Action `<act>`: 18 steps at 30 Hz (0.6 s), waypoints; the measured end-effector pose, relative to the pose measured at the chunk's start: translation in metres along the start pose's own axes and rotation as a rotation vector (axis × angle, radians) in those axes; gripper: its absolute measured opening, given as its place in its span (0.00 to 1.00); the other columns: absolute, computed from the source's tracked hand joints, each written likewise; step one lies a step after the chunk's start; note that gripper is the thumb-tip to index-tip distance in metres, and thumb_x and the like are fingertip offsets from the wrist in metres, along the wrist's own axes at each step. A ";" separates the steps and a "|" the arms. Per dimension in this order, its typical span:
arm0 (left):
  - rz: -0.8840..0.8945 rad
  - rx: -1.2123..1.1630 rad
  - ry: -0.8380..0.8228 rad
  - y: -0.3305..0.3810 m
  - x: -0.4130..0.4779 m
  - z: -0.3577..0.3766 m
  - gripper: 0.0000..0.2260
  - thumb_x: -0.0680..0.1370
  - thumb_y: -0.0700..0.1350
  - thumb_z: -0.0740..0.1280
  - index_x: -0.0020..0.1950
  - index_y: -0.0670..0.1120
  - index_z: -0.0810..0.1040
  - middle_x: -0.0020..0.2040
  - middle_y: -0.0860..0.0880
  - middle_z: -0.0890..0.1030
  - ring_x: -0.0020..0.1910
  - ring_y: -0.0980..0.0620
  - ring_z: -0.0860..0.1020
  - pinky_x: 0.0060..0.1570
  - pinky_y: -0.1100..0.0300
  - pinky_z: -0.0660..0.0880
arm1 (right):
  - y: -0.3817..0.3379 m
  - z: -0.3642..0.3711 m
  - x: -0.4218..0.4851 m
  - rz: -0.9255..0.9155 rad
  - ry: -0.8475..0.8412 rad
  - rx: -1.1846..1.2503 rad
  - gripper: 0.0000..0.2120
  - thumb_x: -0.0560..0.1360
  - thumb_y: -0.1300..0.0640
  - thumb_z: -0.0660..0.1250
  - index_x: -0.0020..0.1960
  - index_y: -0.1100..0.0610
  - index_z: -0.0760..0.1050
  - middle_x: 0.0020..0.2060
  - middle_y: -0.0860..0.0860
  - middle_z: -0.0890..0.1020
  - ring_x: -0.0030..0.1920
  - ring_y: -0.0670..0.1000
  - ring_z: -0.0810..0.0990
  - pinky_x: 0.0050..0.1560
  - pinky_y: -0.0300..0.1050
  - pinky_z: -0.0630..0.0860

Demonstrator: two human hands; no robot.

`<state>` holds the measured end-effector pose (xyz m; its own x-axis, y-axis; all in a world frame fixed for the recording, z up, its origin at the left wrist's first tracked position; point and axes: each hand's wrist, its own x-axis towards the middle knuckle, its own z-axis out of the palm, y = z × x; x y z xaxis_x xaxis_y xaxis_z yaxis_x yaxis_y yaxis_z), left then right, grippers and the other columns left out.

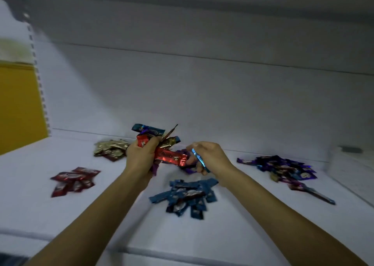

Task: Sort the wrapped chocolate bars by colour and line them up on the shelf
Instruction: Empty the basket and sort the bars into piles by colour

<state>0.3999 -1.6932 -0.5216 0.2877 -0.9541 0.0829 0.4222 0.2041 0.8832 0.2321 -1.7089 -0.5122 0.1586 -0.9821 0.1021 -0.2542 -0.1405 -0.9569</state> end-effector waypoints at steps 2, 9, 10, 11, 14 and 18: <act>-0.004 -0.006 0.032 0.004 -0.004 -0.031 0.05 0.76 0.38 0.67 0.51 0.39 0.77 0.36 0.44 0.83 0.30 0.48 0.80 0.32 0.53 0.79 | 0.004 0.018 -0.001 -0.123 0.017 -0.162 0.12 0.80 0.56 0.59 0.49 0.58 0.80 0.36 0.51 0.84 0.30 0.44 0.79 0.31 0.36 0.75; -0.060 -0.110 0.081 -0.014 -0.021 -0.060 0.03 0.75 0.34 0.68 0.43 0.40 0.77 0.34 0.43 0.82 0.29 0.48 0.81 0.30 0.59 0.79 | 0.015 0.035 -0.007 -0.232 -0.135 -0.534 0.20 0.80 0.46 0.57 0.54 0.60 0.80 0.52 0.56 0.83 0.53 0.53 0.80 0.56 0.47 0.76; -0.073 -0.124 0.078 -0.016 -0.020 -0.060 0.02 0.75 0.34 0.68 0.44 0.40 0.78 0.35 0.42 0.83 0.31 0.47 0.81 0.32 0.57 0.80 | 0.012 0.037 -0.007 -0.224 -0.108 -0.472 0.21 0.81 0.44 0.54 0.55 0.57 0.80 0.51 0.53 0.83 0.53 0.50 0.80 0.54 0.42 0.76; -0.071 -0.119 0.082 -0.018 -0.019 -0.060 0.02 0.75 0.34 0.68 0.45 0.39 0.78 0.37 0.40 0.83 0.33 0.44 0.82 0.36 0.53 0.81 | 0.007 0.039 -0.008 -0.204 -0.092 -0.372 0.22 0.80 0.42 0.52 0.55 0.54 0.79 0.49 0.49 0.84 0.52 0.46 0.80 0.51 0.34 0.74; -0.003 -0.014 0.096 -0.021 -0.017 -0.061 0.02 0.75 0.35 0.68 0.44 0.40 0.79 0.43 0.37 0.84 0.43 0.36 0.82 0.49 0.44 0.80 | -0.009 0.049 -0.006 -0.147 -0.121 -0.217 0.25 0.73 0.34 0.55 0.52 0.52 0.79 0.41 0.48 0.85 0.44 0.43 0.82 0.45 0.32 0.73; 0.175 0.198 0.094 -0.022 -0.018 -0.067 0.05 0.75 0.36 0.68 0.43 0.45 0.81 0.35 0.47 0.85 0.35 0.49 0.83 0.32 0.63 0.78 | -0.015 0.063 0.000 -0.126 -0.149 -0.242 0.15 0.72 0.45 0.70 0.45 0.57 0.81 0.39 0.48 0.83 0.36 0.37 0.78 0.36 0.31 0.70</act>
<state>0.4425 -1.6656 -0.5736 0.4238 -0.8817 0.2073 0.1854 0.3085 0.9330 0.2963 -1.6992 -0.5153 0.3371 -0.9282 0.1575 -0.4406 -0.3034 -0.8449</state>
